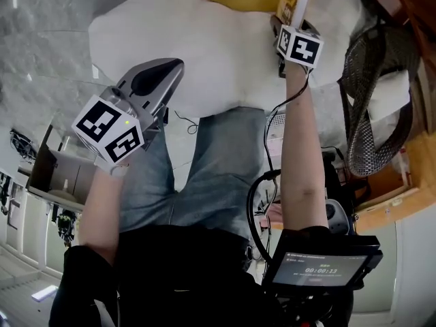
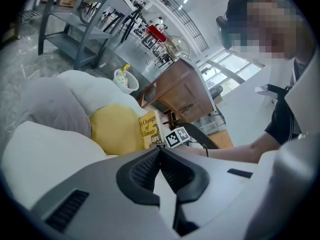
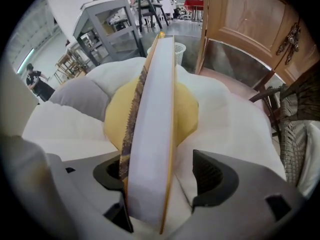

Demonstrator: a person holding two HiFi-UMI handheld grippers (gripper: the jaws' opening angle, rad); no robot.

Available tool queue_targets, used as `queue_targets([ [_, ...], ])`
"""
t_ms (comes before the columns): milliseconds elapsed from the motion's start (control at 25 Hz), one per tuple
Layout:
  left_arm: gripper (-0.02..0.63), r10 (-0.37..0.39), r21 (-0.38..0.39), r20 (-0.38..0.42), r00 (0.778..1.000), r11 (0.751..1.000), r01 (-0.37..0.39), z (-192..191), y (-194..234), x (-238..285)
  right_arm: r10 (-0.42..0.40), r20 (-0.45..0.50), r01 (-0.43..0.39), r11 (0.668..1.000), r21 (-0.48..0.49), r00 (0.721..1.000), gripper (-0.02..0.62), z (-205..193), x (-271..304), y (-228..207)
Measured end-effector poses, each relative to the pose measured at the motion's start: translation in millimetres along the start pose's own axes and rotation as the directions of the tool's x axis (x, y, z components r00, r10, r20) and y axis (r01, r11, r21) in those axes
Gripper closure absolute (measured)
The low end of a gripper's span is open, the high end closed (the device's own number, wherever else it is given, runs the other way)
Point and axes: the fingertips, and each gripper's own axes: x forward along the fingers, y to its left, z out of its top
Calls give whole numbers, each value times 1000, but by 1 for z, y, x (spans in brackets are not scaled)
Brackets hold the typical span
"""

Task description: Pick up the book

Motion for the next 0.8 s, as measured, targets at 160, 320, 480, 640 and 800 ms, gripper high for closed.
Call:
queue_targets([
  [160,592,1,0,-3,1000,1000,-1,0,0,1,5,-29,-5,1000,-6,1000,247,2,8,0],
  [320,592,3,0,-6,1000,1000,-3,0,0,1,26,-56,-28,999,-33,998,249,1,10,7],
  [480,592,4,1,-9,1000,1000,-4,1,0,1,44,-90,-50,997,-61,995,250,-2,12,13],
  [640,592,5,3,-10,1000,1000,-5,2,-1,0,36,-99,-42,997,-58,994,333,-3,11,11],
  [800,592,-1,7,-23,1000,1000,1,1,-2,-1,-17,-101,14,1000,-28,995,419,-5,7,-6],
])
